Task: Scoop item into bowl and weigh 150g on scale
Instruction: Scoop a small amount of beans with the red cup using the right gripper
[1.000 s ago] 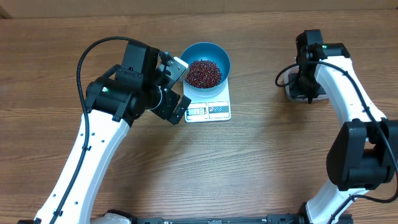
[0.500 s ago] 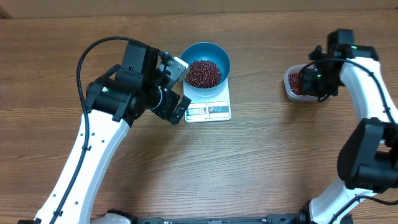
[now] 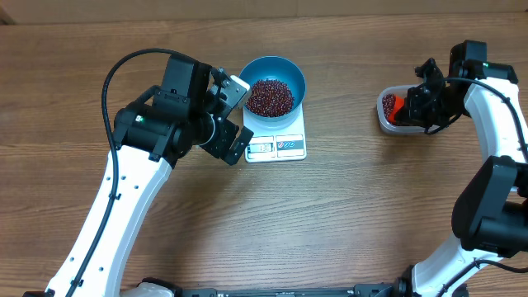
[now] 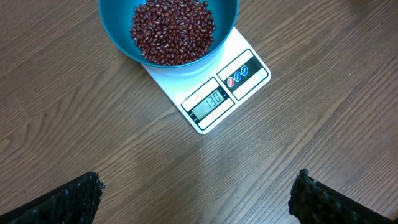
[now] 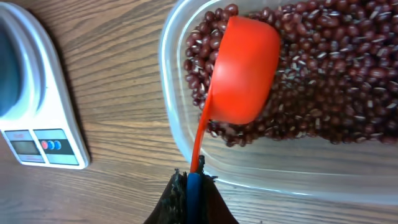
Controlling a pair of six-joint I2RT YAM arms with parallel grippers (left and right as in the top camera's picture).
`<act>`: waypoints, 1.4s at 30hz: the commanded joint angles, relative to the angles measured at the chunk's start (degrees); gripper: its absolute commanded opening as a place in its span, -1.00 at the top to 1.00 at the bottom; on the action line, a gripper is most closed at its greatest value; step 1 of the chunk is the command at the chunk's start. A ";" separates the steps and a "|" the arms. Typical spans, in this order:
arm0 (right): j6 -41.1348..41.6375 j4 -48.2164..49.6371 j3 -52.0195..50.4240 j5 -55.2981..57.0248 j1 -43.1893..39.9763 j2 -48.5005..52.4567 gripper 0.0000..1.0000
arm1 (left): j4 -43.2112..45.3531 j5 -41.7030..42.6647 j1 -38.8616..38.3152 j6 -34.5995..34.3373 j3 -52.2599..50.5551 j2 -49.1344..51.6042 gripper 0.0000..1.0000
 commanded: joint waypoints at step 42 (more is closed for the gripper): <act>-6.08 0.37 -5.75 -21.90 -12.83 0.28 0.93 | 0.02 0.87 -0.39 1.49 0.85 -0.44 -0.99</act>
